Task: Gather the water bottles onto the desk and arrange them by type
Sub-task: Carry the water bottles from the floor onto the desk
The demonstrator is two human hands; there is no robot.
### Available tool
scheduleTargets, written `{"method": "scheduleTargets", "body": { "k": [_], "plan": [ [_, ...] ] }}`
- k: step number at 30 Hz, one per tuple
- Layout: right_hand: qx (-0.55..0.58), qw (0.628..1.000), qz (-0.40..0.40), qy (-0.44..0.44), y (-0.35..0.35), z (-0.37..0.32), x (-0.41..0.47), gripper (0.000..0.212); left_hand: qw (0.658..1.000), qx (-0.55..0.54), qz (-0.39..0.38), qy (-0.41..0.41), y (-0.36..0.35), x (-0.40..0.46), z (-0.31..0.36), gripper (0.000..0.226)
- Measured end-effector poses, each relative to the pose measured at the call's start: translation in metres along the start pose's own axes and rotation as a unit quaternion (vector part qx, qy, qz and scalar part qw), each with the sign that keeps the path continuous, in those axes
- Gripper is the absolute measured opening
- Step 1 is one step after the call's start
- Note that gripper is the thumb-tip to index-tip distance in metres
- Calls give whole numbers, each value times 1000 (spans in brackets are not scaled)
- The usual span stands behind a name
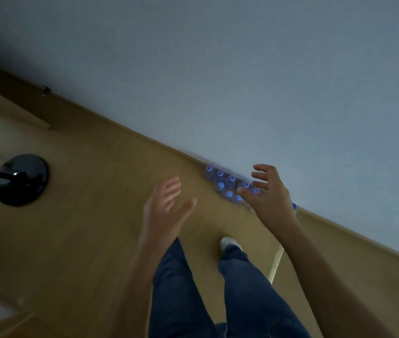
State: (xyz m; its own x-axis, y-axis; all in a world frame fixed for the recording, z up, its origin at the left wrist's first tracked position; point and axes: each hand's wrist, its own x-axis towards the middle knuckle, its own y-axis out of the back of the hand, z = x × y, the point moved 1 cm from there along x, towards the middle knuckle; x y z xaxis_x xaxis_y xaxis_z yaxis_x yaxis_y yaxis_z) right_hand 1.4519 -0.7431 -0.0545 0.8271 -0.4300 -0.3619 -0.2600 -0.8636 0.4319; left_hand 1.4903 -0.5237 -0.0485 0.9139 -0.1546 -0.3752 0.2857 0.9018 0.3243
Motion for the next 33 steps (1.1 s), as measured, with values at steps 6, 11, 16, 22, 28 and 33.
{"method": "scheduleTargets", "body": {
  "k": [6, 11, 16, 22, 28, 33],
  "plan": [
    [43, 990, 104, -83, -71, -16, 26, 56, 988, 86, -126, -30, 70, 90, -10, 57],
    [61, 981, 143, -119, -116, -19, 54, 55, 972, 129, -190, -49, 89, 152, -15, 54],
    [72, 973, 162, -149, -140, 16, 97, 50, 968, 123, -213, -42, 55, 208, -46, 48],
    [53, 971, 159, -172, -178, 119, 168, 53, 966, 146, -201, -70, -17, 274, -144, 48],
    [33, 971, 158, -176, -225, 246, 243, 54, 963, 153, -196, -99, -89, 347, -266, 48],
    [8, 973, 164, -165, -267, 352, 304, 57, 963, 144, -199, -107, -146, 403, -375, 50]
  ]
}}
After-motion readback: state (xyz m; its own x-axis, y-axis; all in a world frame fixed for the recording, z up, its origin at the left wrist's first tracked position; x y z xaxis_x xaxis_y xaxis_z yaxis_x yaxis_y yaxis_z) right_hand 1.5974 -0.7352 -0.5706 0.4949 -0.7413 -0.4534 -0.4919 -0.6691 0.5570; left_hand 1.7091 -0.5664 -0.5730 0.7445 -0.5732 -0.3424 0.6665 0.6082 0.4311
